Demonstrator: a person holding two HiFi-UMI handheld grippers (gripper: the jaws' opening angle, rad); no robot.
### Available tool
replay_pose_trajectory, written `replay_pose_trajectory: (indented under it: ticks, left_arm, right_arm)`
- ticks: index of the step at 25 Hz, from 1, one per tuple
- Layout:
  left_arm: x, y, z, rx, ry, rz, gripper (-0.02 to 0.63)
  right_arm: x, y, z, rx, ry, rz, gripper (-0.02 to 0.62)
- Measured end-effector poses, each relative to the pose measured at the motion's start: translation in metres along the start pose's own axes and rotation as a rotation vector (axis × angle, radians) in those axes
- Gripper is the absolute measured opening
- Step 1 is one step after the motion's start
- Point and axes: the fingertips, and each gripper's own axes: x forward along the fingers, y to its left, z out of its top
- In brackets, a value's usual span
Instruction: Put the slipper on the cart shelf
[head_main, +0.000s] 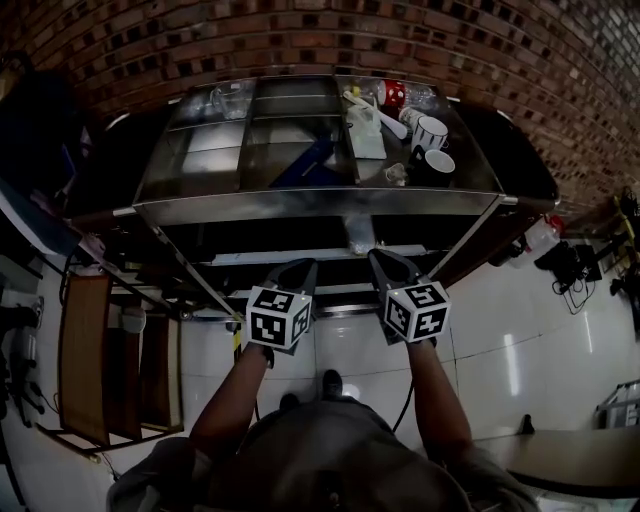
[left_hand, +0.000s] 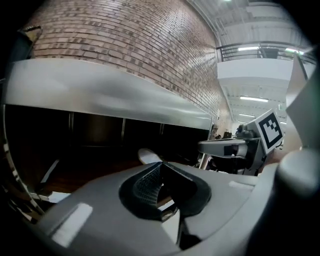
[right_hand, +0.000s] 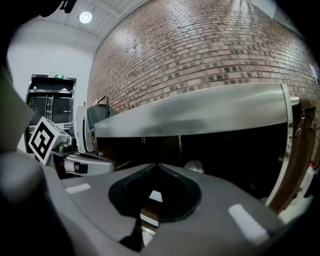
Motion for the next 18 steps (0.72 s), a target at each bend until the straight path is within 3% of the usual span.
replay_pose_trajectory:
  ticks: [18]
  left_arm:
    - [-0.028, -0.015, 0.02, 0.05, -0.038, -0.084, 0.008]
  right_arm:
    - [-0.017, 0.058, 0.022, 0.02, -0.068, 0.054, 0.0]
